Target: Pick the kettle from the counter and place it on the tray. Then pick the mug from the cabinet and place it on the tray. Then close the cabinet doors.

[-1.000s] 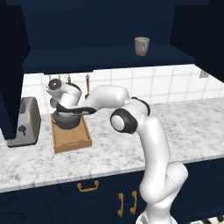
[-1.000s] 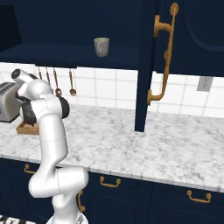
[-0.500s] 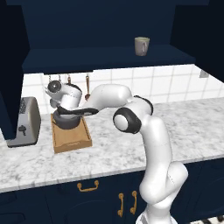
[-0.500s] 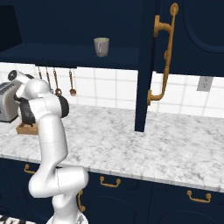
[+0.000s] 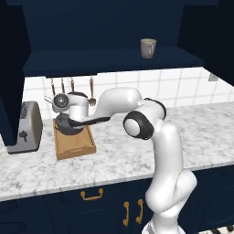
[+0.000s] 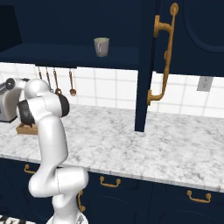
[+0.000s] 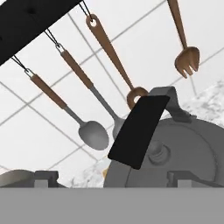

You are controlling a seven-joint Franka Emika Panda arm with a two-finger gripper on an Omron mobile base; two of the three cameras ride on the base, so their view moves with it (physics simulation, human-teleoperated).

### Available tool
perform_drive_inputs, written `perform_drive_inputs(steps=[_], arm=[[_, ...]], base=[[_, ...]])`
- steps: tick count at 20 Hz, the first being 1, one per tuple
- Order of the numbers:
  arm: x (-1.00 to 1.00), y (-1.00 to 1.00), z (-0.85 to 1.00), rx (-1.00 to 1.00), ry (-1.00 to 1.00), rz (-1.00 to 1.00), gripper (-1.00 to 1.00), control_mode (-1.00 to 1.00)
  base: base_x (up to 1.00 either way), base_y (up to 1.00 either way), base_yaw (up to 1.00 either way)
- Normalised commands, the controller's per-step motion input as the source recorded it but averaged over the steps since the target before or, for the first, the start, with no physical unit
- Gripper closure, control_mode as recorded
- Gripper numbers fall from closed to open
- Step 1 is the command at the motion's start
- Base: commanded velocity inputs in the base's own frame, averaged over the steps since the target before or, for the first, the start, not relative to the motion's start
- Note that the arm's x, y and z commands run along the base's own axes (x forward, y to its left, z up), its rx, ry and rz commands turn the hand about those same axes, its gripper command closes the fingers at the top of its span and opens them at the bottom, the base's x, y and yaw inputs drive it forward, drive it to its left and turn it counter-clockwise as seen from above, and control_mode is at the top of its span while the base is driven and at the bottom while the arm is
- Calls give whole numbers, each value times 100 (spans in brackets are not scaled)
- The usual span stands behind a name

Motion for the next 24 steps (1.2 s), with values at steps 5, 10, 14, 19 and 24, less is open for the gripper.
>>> perform_drive_inputs(steps=[5,10,14,19,24], arm=[[-7,1,22,3,-13,23,-100,-100],[-17,1,27,0,-1,15,-100,-100],[-13,5,36,0,0,7,-100,-100],[-18,8,32,0,3,3,-100,-100],[-40,-3,18,-2,1,0,-100,-100]], base=[[0,0,0],[0,0,0],[0,0,0],[0,0,0],[0,0,0]])
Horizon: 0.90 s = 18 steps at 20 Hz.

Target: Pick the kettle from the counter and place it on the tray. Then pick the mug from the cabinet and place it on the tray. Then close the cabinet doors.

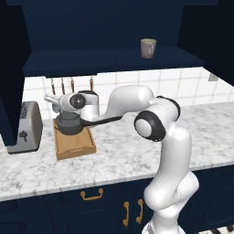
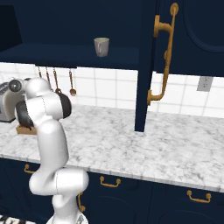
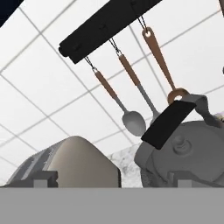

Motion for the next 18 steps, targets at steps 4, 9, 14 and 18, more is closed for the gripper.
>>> perform_drive_inputs(steps=[4,9,14,18], arm=[[-49,-9,29,0,0,0,-100,-100],[-59,-23,26,0,0,0,-100,-100],[-70,-40,24,0,-1,0,-100,-100],[-55,-40,47,-1,1,0,-100,-100]], base=[[0,0,0],[0,0,0],[0,0,0],[0,0,0]])
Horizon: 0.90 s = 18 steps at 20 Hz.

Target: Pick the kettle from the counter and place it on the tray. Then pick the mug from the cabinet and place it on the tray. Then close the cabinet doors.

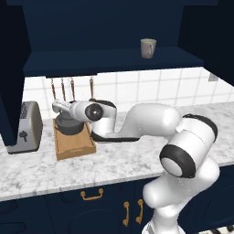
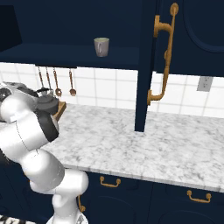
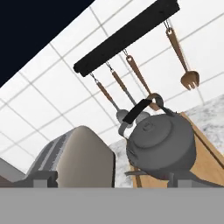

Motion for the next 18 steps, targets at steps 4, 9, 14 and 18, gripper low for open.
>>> perform_drive_inputs(steps=[4,9,14,18], arm=[[-48,-43,54,0,2,2,-100,-100],[-29,-43,62,-2,3,1,-100,-100],[-13,-31,78,-17,22,0,-100,-100],[-17,-26,81,-21,28,0,-100,-100]], base=[[0,0,0],[0,0,0],[0,0,0],[0,0,0]])
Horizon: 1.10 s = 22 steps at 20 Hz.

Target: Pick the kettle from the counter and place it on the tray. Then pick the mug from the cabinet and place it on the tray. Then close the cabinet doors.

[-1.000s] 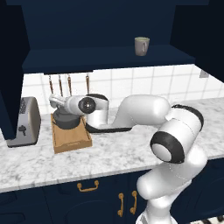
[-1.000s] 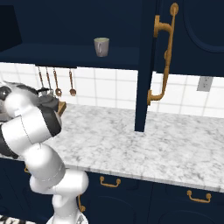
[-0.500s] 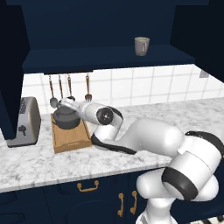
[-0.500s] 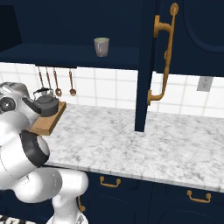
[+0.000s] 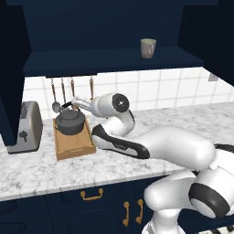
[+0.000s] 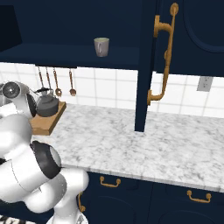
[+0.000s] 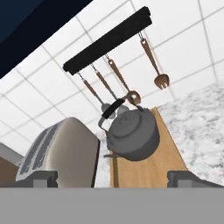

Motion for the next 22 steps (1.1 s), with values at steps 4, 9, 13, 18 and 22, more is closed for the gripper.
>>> perform_drive_inputs(steps=[4,9,13,18,22], arm=[[-29,-36,60,-23,19,0,-100,-100],[-57,-48,36,-18,-2,0,-100,-100],[-54,-44,38,-15,-11,0,-100,-100],[-27,-53,36,-14,-5,6,-100,-100],[-7,-47,24,-11,-16,-1,-100,-100]], base=[[0,0,0],[0,0,0],[0,0,0],[0,0,0],[0,0,0]])
